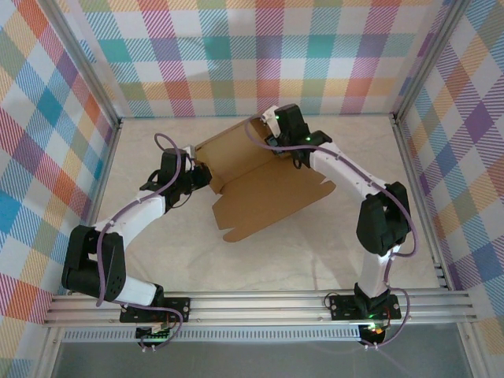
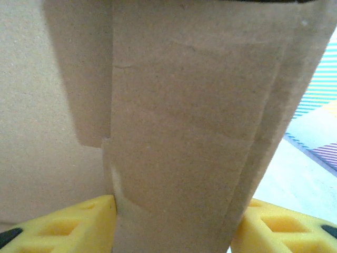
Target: Fold the paper box
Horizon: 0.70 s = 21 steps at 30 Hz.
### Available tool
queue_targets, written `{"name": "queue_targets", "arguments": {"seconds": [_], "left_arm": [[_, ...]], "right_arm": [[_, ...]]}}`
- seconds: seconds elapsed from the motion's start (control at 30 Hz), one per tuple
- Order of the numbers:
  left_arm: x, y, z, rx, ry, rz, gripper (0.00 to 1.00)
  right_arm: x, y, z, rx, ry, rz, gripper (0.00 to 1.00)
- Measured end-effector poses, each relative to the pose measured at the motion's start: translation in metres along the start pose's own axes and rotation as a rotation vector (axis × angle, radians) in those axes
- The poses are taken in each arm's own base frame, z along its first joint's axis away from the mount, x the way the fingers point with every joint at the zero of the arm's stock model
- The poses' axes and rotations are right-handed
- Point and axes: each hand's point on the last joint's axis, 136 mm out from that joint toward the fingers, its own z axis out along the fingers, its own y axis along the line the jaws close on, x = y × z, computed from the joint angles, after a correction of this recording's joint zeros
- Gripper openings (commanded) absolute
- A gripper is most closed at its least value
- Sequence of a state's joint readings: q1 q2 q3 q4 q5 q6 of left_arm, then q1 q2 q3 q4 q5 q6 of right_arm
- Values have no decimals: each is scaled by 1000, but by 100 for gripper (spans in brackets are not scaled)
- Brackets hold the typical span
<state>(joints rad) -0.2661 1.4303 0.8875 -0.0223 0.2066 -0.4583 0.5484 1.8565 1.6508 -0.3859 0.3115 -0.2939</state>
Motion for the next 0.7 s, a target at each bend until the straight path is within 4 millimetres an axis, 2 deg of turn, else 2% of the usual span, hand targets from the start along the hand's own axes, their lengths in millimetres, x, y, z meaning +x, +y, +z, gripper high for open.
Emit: {"name": "queue_targets", "arguments": {"seconds": [0.17, 0.33, 0.6, 0.63, 0.67, 0.7], "left_arm": [[1, -2, 0, 11, 7, 0, 0], [2, -2, 0, 12, 10, -1, 0], [3, -2, 0, 12, 16, -2, 0], [4, -1, 0, 11, 18, -2, 0], [4, -1, 0, 11, 18, -3, 0], [4, -1, 0, 11, 18, -2, 0]], "right_arm": [[6, -6, 4, -28, 4, 44, 40], [13, -17, 7, -17, 18, 57, 0], [22, -17, 8, -14, 33, 54, 0], [23, -16, 7, -16, 32, 58, 4], [22, -16, 6, -20, 29, 63, 16], [21, -17, 5, -26, 24, 78, 21]]}}
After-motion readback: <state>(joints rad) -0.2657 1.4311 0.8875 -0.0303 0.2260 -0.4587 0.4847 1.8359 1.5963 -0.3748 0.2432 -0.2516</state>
